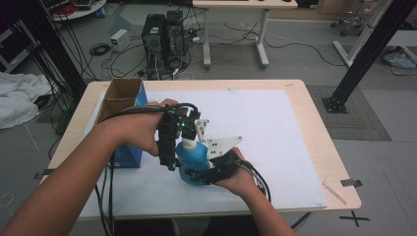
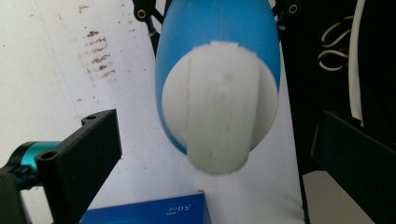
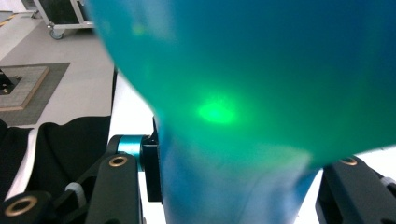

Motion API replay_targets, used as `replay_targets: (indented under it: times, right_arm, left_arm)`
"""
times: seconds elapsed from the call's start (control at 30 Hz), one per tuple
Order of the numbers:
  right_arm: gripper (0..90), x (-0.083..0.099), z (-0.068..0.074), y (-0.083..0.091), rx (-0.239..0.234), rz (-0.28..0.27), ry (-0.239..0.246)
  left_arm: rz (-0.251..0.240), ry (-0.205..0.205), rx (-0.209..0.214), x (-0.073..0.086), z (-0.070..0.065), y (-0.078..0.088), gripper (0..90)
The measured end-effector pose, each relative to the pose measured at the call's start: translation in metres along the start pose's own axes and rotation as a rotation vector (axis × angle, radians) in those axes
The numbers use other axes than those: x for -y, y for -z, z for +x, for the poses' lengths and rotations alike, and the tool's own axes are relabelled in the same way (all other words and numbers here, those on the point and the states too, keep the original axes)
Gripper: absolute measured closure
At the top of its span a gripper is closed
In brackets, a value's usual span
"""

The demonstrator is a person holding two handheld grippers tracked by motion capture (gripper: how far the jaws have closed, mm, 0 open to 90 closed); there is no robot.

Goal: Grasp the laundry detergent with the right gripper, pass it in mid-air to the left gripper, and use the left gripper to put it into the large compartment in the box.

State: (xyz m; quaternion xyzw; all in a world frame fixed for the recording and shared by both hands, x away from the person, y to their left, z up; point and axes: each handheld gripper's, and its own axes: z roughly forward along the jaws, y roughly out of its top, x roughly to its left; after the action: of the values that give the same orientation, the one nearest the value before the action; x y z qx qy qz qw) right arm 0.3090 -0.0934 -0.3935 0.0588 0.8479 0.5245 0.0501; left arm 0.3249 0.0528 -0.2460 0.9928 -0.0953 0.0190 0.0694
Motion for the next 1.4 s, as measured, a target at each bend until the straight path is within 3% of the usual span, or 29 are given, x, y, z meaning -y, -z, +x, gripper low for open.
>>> replay_targets:
  times: [0.53, 1.3, 1.37, 1.4]
  right_arm:
    - [46.0, -0.006, 0.0, -0.003, -0.024, -0.004, 0.009]
    - [46.0, -0.007, 0.001, -0.004, -0.032, -0.006, 0.0]
    - [46.0, -0.007, 0.001, -0.004, -0.03, -0.005, 0.002]
    - [46.0, -0.008, 0.0, -0.004, -0.03, -0.007, 0.003]
  left_arm:
    - [0.029, -0.019, 0.006, -0.013, -0.001, -0.009, 1.8]
    - [0.075, -0.045, 0.007, -0.02, -0.001, -0.02, 2.5]
    - [0.075, -0.045, 0.007, -0.02, -0.001, -0.02, 3.8]
    - [0.077, -0.051, 0.011, -0.02, -0.001, -0.02, 8.9]
